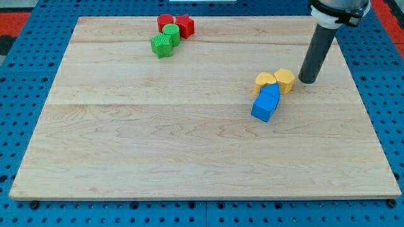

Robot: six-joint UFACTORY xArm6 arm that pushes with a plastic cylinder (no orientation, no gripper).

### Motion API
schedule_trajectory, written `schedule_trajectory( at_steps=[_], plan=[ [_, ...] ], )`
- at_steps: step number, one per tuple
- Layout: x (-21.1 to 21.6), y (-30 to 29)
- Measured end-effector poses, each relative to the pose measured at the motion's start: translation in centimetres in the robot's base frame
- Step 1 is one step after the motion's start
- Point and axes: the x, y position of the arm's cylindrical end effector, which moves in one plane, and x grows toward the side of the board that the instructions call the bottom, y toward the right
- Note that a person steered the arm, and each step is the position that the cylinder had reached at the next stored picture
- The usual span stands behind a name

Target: Place the blue cube bottom to the yellow heart

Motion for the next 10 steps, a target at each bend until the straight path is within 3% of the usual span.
schedule_trajectory(
  at_steps=[1,3,4,6,8,10],
  plan=[
    [-0.1,-3.8],
    [-0.7,4.1],
    [3.8,5.1],
    [7.7,-0.7],
    [7.3,-8.8],
    [10.2,-9.8]
  ],
)
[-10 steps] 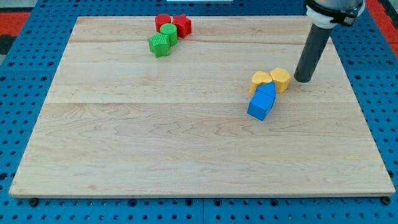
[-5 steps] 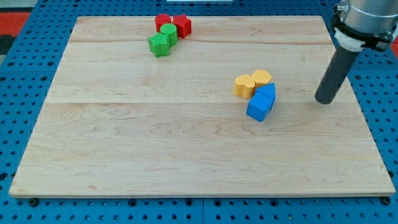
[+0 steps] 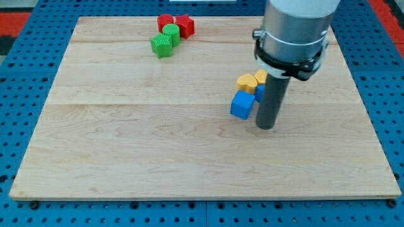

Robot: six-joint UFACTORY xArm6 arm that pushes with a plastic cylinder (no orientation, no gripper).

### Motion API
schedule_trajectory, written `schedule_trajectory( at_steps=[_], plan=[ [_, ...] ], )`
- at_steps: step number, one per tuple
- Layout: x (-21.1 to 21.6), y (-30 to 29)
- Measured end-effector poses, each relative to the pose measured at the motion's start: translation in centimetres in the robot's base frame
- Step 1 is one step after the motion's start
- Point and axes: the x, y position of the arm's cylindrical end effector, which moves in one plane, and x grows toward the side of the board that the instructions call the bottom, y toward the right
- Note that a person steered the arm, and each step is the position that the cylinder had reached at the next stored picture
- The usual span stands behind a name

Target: Place the blue cube bottom to the yellow heart

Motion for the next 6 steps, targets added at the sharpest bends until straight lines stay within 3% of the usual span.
schedule_trajectory(
  at_steps=[1,2,3,6],
  plan=[
    [0.0,-5.5],
    [-0.1,-6.0],
    [-0.4,-1.7],
    [-1.6,-1.8]
  ],
)
